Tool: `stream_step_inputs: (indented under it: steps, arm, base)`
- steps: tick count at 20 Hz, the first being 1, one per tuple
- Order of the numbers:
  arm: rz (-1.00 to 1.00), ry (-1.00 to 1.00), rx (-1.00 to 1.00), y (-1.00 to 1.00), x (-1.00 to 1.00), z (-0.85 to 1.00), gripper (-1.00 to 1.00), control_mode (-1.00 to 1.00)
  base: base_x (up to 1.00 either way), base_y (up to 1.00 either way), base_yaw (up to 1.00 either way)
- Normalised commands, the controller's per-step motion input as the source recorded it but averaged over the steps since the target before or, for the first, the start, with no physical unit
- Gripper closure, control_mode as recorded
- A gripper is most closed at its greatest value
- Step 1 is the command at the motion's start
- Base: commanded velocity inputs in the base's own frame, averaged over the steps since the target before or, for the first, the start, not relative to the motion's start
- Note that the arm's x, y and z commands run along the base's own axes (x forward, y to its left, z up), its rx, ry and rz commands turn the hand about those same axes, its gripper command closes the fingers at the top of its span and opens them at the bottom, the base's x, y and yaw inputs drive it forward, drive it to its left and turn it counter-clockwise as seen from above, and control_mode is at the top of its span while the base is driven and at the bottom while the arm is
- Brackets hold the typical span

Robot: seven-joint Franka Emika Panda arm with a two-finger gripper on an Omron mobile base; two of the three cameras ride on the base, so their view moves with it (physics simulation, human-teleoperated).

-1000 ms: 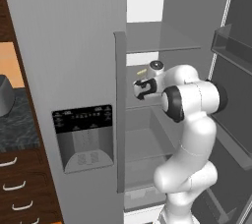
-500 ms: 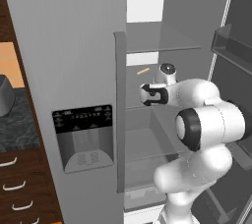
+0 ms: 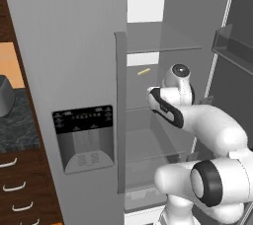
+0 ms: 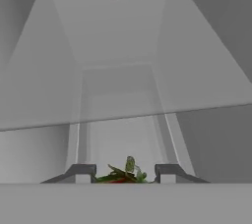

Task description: Take the strawberry from the fridge and place it on top of the pancake, located on the dining counter.

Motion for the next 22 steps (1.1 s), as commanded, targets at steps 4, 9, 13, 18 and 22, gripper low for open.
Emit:
stream_step_inputs:
  steps: [4, 9, 13, 18, 22]
  arm:
    - [0.00, 0.09, 0.00, 0.00, -0.67, 0.56, 1.00, -1.00]
    - [0.00, 0.16, 0.00, 0.16, -0.73, 0.48, 1.00, -1.00]
    - [0.01, 0.16, 0.00, 0.02, -0.89, 0.61, 1.00, -1.00]
    - [0.02, 0.09, 0.00, 0.00, -1.00, 0.54, 1.00, -1.00]
    - [0.02, 0.07, 0.00, 0.00, -1.00, 0.44, 1.00, -1.00]
  base:
    - [0.00, 0.00, 0.00]
    - [0.00, 0.00, 0.00]
    - [0.00, 0.00, 0.00]
    - [0.00, 0.00, 0.00]
    - [0.00, 0.00, 0.00]
